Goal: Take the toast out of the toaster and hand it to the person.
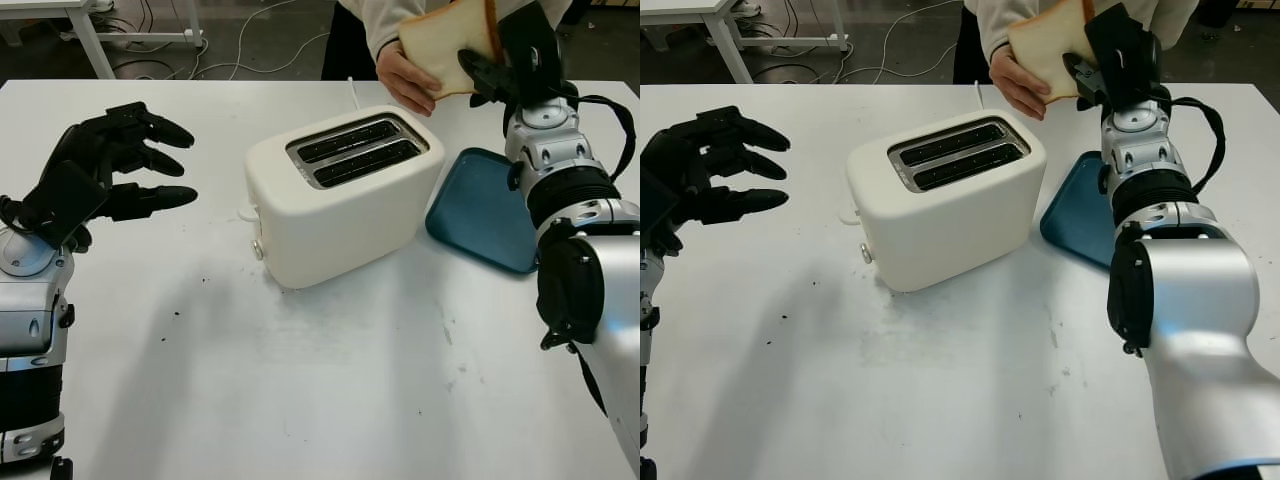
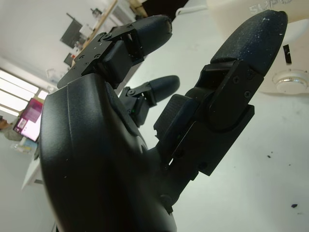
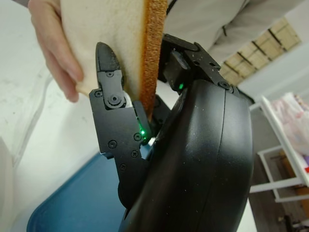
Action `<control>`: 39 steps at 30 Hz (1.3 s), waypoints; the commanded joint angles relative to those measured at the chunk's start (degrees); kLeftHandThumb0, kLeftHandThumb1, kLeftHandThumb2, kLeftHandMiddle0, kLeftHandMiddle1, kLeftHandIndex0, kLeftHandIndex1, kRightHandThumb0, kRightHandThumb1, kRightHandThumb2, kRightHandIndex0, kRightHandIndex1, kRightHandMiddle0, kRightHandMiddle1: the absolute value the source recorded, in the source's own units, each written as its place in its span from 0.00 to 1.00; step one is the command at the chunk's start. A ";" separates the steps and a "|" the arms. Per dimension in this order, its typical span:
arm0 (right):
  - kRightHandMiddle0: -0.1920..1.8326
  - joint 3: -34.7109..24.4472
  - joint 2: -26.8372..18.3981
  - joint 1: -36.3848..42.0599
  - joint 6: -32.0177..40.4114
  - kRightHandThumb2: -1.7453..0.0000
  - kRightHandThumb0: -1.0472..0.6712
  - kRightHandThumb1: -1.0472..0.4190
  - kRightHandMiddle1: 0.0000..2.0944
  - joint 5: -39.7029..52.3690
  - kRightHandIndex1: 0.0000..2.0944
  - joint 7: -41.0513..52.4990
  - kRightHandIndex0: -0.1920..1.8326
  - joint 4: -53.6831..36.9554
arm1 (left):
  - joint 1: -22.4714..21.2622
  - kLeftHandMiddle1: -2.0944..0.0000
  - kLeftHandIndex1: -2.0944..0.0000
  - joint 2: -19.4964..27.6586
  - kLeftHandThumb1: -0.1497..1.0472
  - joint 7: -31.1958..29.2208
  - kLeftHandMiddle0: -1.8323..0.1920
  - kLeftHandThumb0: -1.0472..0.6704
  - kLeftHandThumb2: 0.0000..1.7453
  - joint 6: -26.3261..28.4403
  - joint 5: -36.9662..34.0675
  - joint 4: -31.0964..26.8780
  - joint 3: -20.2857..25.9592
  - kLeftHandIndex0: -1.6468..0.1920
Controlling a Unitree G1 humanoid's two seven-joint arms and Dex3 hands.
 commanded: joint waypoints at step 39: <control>0.15 -2.53 2.14 40.26 -18.45 0.99 0.23 0.17 0.02 15.20 0.02 21.77 0.14 -49.83 | 0.74 0.47 0.54 -0.46 0.64 0.15 0.63 0.00 0.00 -0.36 -0.74 0.02 -0.06 0.59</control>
